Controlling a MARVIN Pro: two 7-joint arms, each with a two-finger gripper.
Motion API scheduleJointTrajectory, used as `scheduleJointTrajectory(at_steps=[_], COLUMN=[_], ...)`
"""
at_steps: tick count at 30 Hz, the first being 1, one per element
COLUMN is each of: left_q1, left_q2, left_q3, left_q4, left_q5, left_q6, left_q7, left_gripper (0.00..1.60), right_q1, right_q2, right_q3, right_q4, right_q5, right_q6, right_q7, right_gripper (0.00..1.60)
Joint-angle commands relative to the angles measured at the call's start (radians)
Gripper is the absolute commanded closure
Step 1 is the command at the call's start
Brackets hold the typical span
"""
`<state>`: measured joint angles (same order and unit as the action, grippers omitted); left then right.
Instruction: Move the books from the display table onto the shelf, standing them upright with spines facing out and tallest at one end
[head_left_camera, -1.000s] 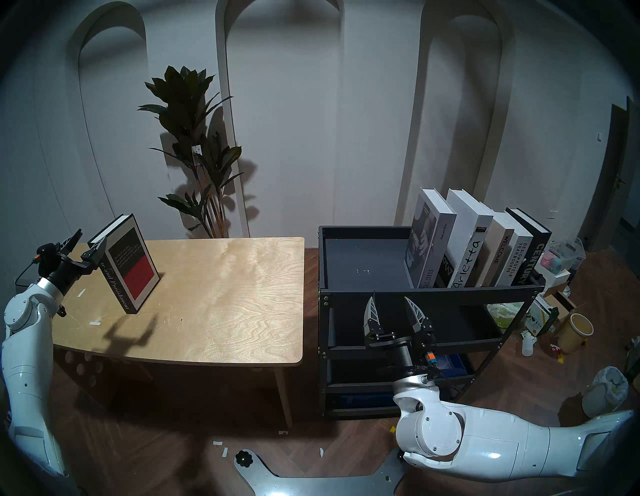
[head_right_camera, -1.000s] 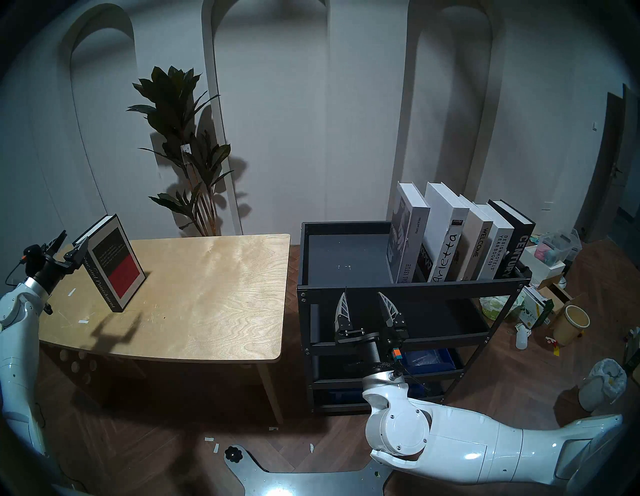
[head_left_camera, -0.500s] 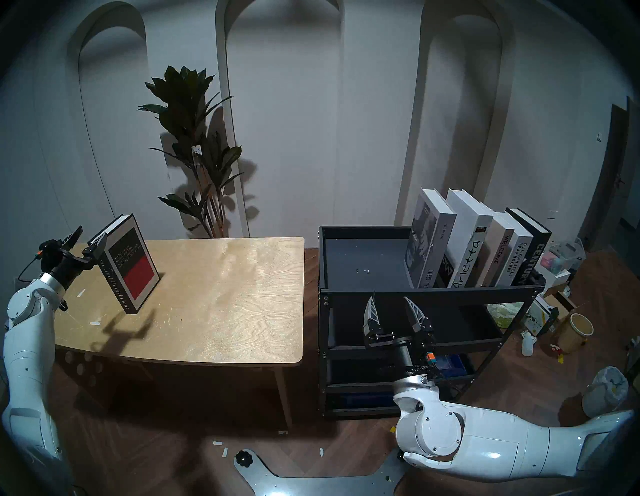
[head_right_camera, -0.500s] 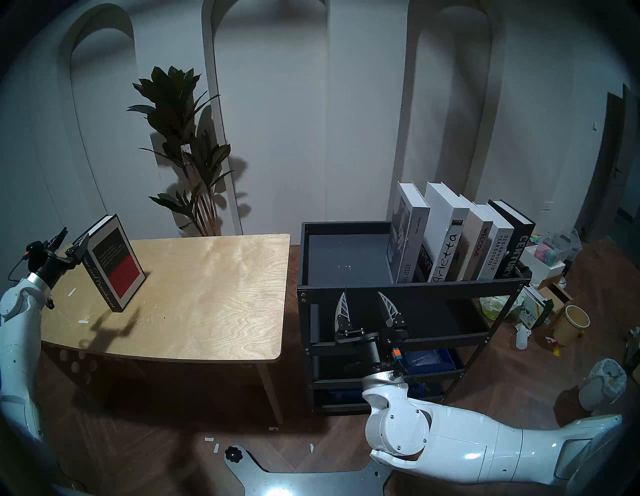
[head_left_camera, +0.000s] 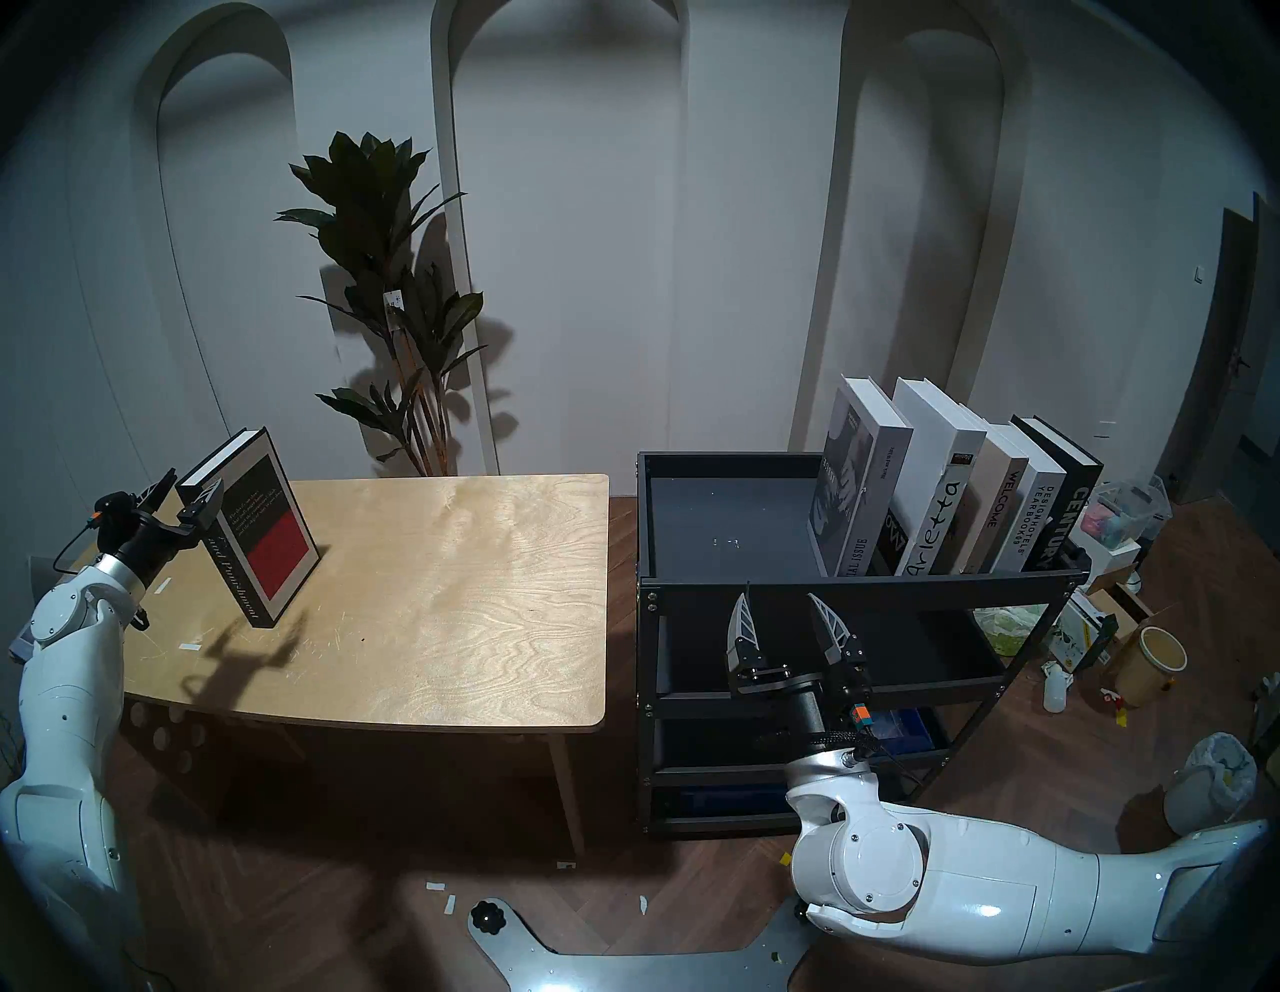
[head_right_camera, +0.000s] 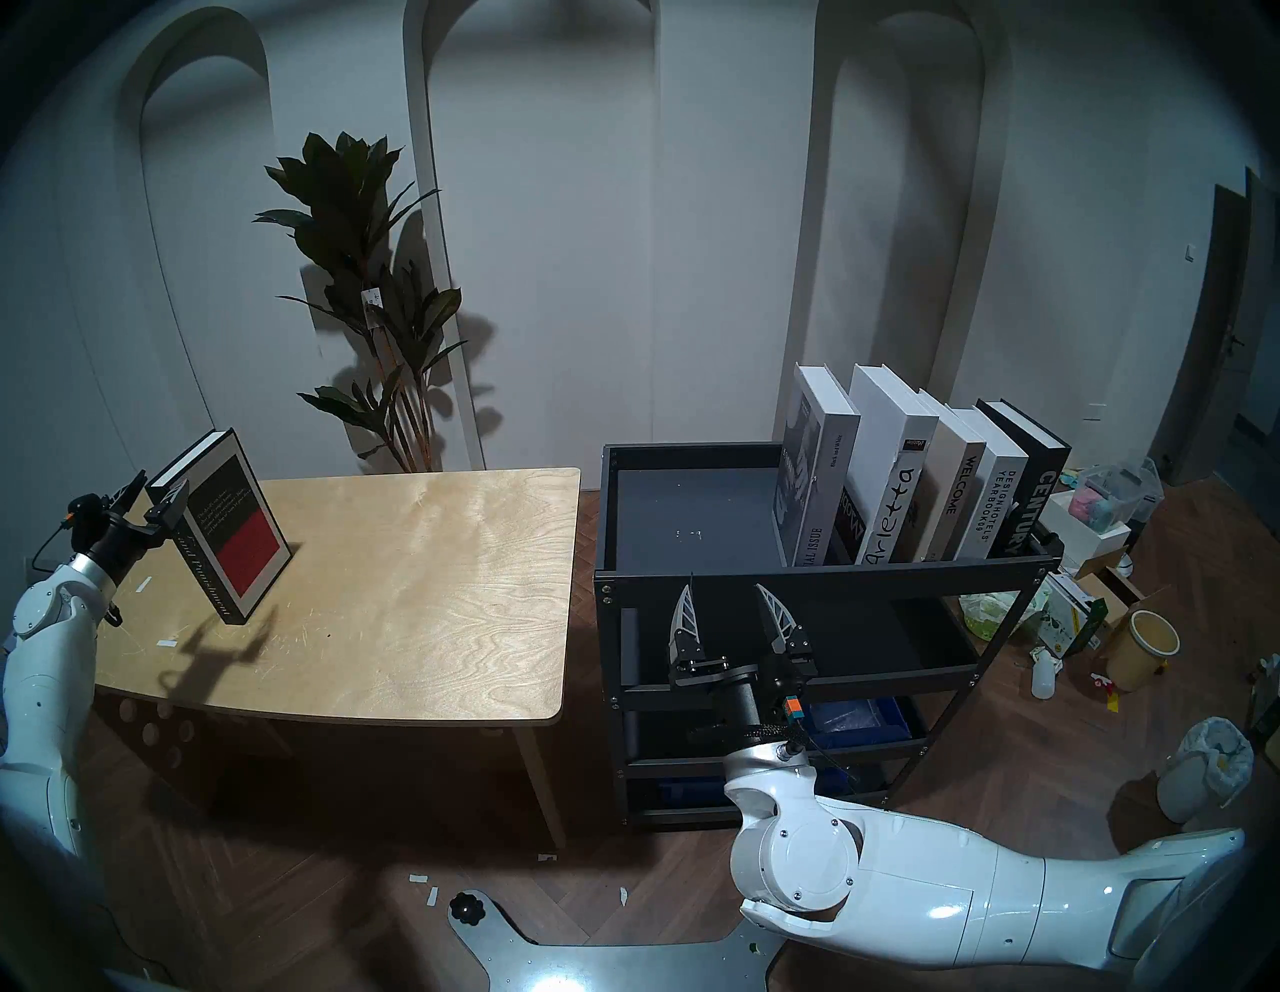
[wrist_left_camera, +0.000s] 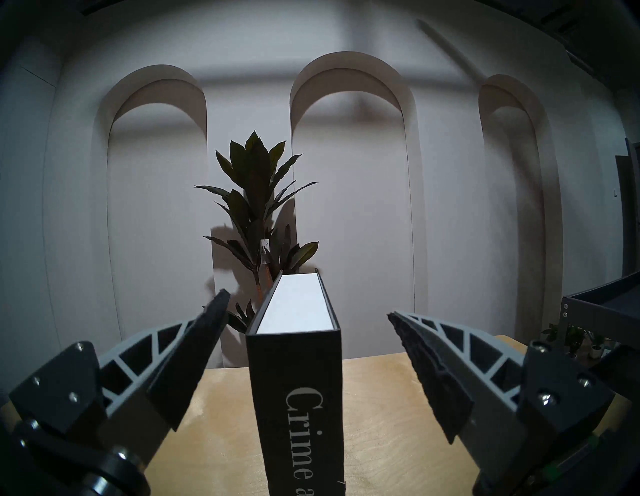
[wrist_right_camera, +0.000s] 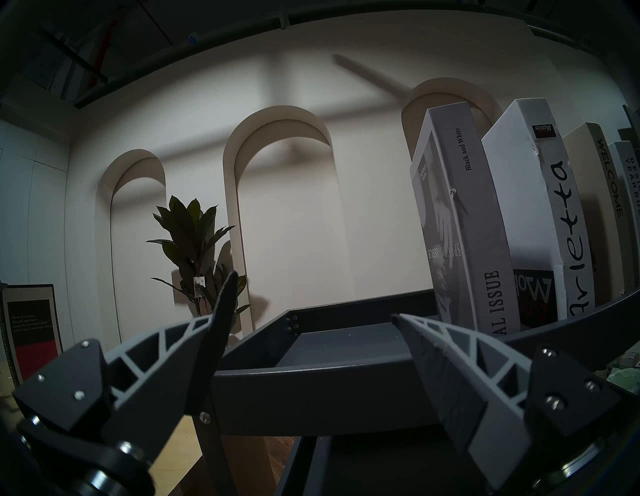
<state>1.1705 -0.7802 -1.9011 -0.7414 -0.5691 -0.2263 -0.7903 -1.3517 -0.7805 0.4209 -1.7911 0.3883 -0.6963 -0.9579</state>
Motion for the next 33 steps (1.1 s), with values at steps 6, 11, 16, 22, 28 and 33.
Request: scheduleJointTrajectory(at_steps=[6,11,16,22,28,33], left_q1=[-0.133,-0.18,-0.229,-0.284,-0.304,-0.325], left_q2=[-0.004,-0.012,-0.039,-0.064,-0.075,-0.099], left_q3=[0.039,0.069,0.104,0.141,0.14,0.114], left_q4=[0.101,0.145,0.197,0.239,0.229,0.156], left_q5=[-0.002,0.0,0.004,0.017,0.013,-0.02], left_q6=[-0.041,-0.012,0.008,0.021,0.017,0.013], left_q7=[-0.035,-0.013,0.013,0.045,0.062,0.043], left_gripper=[0.0,0.0,0.0,1.6,1.6,1.6], right_q1=[0.003,0.004,0.004,0.004,0.004,0.005], right_q2=[-0.001,-0.001,-0.001,-0.001,-0.001,-0.002], right_q3=[0.003,0.002,0.002,0.002,0.002,0.002], right_q4=[-0.011,-0.01,-0.01,-0.01,-0.01,-0.008], right_q5=[-0.005,-0.005,-0.004,-0.004,-0.004,-0.004], right_q6=[-0.004,-0.004,-0.004,-0.004,-0.004,-0.004], right_q7=[0.0,0.0,0.0,0.0,0.0,0.001], right_gripper=[0.0,0.0,0.0,0.0,0.0,0.0])
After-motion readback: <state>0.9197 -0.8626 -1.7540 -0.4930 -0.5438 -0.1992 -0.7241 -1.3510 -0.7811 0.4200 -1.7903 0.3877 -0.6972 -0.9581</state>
